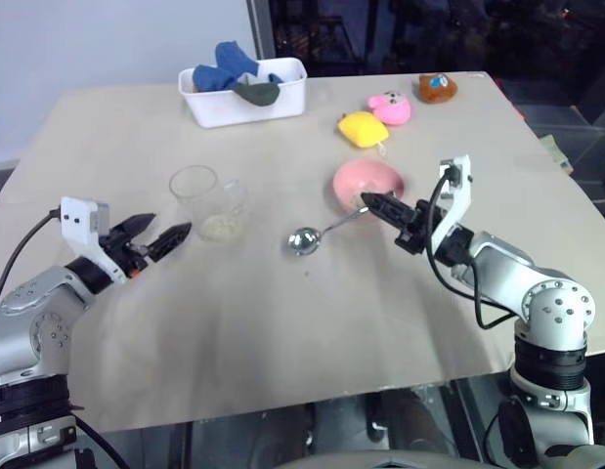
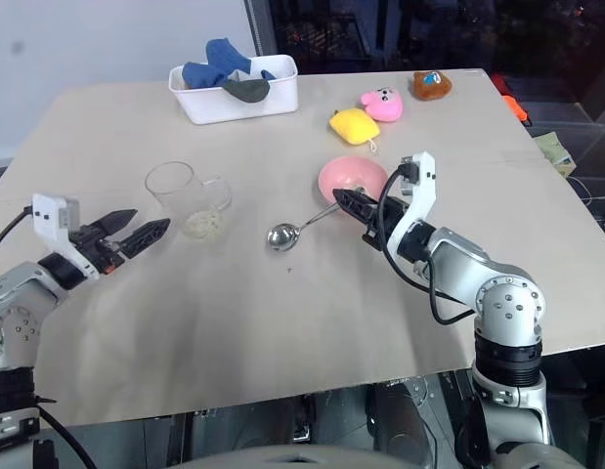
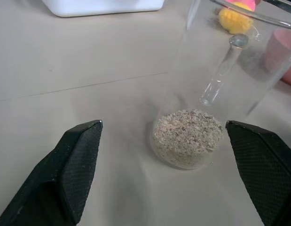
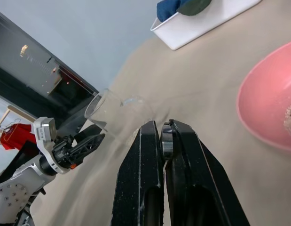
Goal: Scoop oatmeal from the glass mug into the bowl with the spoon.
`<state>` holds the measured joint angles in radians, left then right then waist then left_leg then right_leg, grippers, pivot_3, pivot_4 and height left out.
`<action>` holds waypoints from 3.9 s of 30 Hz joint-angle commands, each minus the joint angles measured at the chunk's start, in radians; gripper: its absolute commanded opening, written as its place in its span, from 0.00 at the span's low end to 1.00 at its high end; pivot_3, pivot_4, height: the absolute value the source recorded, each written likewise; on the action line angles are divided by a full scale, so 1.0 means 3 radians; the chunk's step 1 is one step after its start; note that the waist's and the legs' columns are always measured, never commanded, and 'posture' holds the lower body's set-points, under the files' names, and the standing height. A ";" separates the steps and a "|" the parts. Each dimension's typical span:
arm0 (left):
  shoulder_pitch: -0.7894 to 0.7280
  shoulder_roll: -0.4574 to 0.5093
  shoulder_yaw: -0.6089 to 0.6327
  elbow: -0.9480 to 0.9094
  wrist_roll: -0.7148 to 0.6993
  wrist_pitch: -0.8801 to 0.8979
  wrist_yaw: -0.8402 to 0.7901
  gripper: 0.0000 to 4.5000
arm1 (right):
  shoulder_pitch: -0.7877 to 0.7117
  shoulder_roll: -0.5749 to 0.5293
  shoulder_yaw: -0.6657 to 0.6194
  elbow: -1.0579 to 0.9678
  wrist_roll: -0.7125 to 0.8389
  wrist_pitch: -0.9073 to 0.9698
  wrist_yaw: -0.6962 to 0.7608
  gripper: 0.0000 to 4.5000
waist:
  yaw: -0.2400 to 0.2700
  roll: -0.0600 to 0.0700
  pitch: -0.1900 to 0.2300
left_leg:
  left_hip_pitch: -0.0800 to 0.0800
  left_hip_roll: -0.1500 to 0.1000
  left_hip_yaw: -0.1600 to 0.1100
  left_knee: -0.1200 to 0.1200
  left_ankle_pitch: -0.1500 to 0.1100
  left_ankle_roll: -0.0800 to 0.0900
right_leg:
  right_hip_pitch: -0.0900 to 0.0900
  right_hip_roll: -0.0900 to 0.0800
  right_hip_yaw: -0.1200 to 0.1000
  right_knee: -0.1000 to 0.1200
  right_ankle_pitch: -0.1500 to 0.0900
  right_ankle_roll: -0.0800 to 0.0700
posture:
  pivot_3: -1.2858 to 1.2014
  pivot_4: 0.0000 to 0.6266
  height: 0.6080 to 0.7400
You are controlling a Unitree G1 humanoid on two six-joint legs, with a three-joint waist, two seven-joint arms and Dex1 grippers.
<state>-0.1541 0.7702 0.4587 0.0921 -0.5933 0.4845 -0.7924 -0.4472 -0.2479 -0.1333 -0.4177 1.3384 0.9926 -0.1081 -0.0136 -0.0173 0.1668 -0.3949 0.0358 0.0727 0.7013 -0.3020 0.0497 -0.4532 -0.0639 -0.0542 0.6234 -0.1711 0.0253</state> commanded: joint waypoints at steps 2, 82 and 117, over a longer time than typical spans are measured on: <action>0.0212 -0.0050 -0.0015 -0.0575 -0.0214 0.0245 -0.0057 0.99 | 0.0000 -0.0038 0.0010 -0.0178 0.0103 -0.0083 0.0004 0.00 | -0.0004 0.0000 0.0000 | 0.0001 0.0001 0.0001 0.0000 -0.0002 0.0004 | 0.0000 0.0000 0.0002 0.0001 0.0000 0.0000 | 0.52 0.24 1.00; -0.0809 -0.0141 -0.0990 0.1193 0.0877 -0.1389 -0.1065 1.00 | 0.0078 -0.0371 0.0155 -0.0297 0.0243 -0.0132 -0.0085 0.00 | 0.0023 -0.0003 -0.0001 | 0.0000 -0.0001 0.0003 0.0002 -0.0007 0.0013 | -0.0001 0.0001 0.0000 0.0004 0.0001 -0.0001 | 0.52 0.24 1.00; 0.1013 -0.1211 -0.1091 -0.2185 0.0395 -0.0198 0.0916 1.00 | 0.0190 -0.1132 -0.0254 -0.0211 0.0781 -0.0111 0.0281 0.00 | 0.0057 -0.0002 -0.0002 | 0.0003 0.0000 -0.0003 0.0003 -0.0008 0.0017 | 0.0001 0.0002 0.0003 0.0005 0.0001 0.0000 | 0.52 0.24 1.00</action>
<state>0.1663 0.4206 0.1439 -0.5392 -0.5000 0.4445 -0.5614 -0.3939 -0.5732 -0.1750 -0.4361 1.5336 0.9774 -0.0201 0.0036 -0.0180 0.1661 -0.3938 0.0357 0.0719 0.7022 -0.3045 0.0547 -0.4525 -0.0631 -0.0534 0.6250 -0.1709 0.0252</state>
